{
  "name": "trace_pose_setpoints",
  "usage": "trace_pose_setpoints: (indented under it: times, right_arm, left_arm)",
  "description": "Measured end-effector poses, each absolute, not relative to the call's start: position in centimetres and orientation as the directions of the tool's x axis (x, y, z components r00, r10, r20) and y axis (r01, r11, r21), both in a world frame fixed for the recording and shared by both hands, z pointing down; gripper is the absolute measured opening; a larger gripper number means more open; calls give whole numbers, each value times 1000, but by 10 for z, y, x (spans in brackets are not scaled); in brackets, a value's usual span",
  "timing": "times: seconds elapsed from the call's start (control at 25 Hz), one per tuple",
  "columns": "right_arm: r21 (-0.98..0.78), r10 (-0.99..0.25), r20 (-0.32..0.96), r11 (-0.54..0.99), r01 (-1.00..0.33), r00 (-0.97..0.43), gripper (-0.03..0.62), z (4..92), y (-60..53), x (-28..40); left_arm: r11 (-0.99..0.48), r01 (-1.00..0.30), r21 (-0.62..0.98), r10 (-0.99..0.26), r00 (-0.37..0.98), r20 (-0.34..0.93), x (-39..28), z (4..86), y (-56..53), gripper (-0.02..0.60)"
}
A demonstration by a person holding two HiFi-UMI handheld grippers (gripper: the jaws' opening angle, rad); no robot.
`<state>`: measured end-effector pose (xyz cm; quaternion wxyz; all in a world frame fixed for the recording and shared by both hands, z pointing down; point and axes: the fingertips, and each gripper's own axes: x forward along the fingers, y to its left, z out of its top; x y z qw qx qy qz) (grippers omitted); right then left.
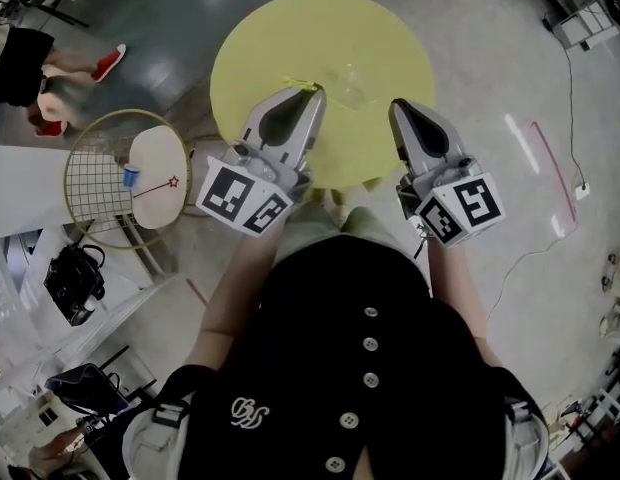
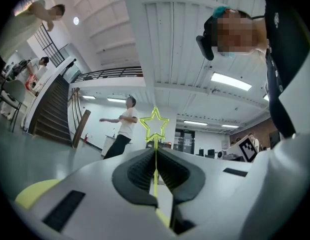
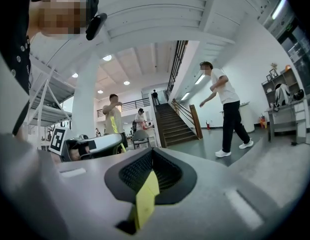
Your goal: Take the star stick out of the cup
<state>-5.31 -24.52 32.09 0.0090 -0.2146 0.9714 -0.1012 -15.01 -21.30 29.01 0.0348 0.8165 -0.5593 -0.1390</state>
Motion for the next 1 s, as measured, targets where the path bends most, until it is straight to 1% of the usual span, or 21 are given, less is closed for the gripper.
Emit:
trace_pose_setpoints:
  times: [0.56,0.72,1.0]
  right_arm:
    - [-221,-381,45,898,-382,-923,3,334,-220,-49]
    - [-225,-368,57,901,-371,-928,3,336,-216,-45]
    - [-233,-361,73,900,-368,-930,3,340,-214,-40]
  left_arm:
    - [-390,-887,246,-918,355,-175,-127,303,-195,17]
    - [-366,-892,266,-930,340,-140,-127,311,-194,17]
    - [-345,-894,285,-939,324,-118,-128,319,-192,17]
